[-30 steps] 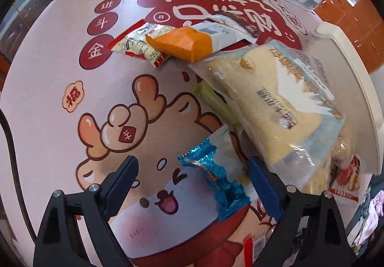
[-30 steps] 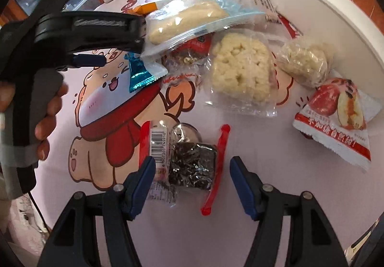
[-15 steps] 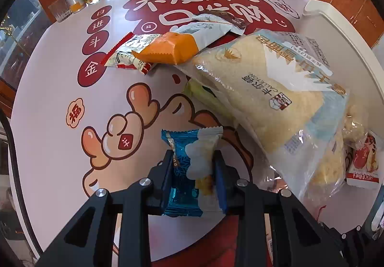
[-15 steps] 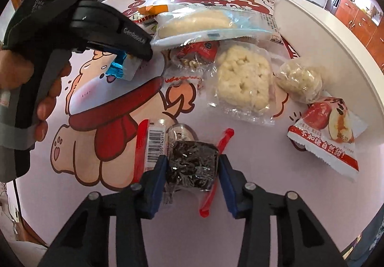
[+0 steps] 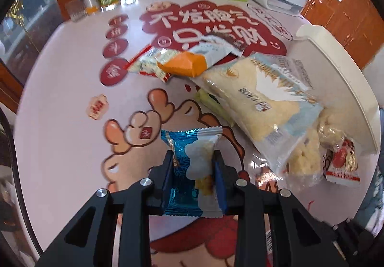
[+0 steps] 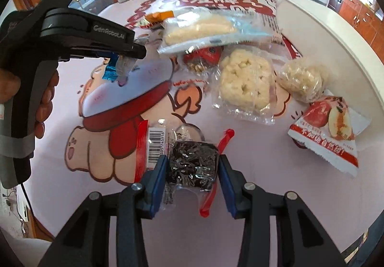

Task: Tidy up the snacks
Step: 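Grasp the blue-wrapped candy with the left tool while the right tool grasps the dark jerky pack, then carry both snacks over the white tray and release them inside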

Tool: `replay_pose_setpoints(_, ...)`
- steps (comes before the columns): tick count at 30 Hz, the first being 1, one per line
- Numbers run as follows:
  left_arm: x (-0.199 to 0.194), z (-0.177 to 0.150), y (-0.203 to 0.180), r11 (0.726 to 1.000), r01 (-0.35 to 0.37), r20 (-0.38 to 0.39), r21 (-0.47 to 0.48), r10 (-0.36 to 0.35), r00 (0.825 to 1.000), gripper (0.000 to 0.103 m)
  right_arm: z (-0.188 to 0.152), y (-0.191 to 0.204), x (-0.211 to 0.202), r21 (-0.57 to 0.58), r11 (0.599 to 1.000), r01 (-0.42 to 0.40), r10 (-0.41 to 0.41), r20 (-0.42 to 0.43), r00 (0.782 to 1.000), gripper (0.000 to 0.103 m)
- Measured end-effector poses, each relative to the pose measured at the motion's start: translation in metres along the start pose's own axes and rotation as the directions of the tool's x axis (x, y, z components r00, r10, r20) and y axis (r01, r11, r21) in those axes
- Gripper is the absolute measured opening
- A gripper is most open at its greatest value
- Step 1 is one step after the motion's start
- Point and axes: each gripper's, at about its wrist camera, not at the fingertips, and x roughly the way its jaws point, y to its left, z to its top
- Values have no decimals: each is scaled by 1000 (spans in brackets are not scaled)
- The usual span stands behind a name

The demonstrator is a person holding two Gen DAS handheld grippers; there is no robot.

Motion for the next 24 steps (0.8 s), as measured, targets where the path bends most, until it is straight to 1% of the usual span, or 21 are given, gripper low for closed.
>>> replay_pose_setpoints(4, -34, -5, -14, 999, 14, 36, 31, -15, 999, 29, 5, -2, -23, -17, 999, -29, 30, 37, 999, 42)
replay_pose_setpoints(7, -57, -7, -33, 997, 17, 67, 69, -22, 997, 29, 12, -11, -46, -22, 999, -47, 48, 75, 996, 42)
replay_pose_setpoints(12, -96, -7, -83, 987, -6, 147, 159, -18, 989, 29, 22, -36, -84, -10, 998, -59, 60, 138, 989, 42)
replay_pose_setpoints(15, -113, -5, -108, 982, -12, 179, 187, -23, 984, 29, 24, -54, -102, -3, 998, -65, 65, 163, 984, 42)
replay_pose_setpoints(18, -126, -4, -131, 979, -6, 198, 202, -35, 980, 29, 22, -70, -120, -10, 998, -66, 67, 192, 979, 42)
replay_pose_setpoints(21, -132, -3, -155, 975, -23, 195, 219, -20, 981, 29, 19, -87, -135, -18, 998, -62, 65, 210, 976, 42)
replay_pose_setpoints(24, -135, -1, -170, 976, -26, 193, 215, -16, 981, 29, 15, -105, -144, -7, 998, -65, 65, 223, 973, 42)
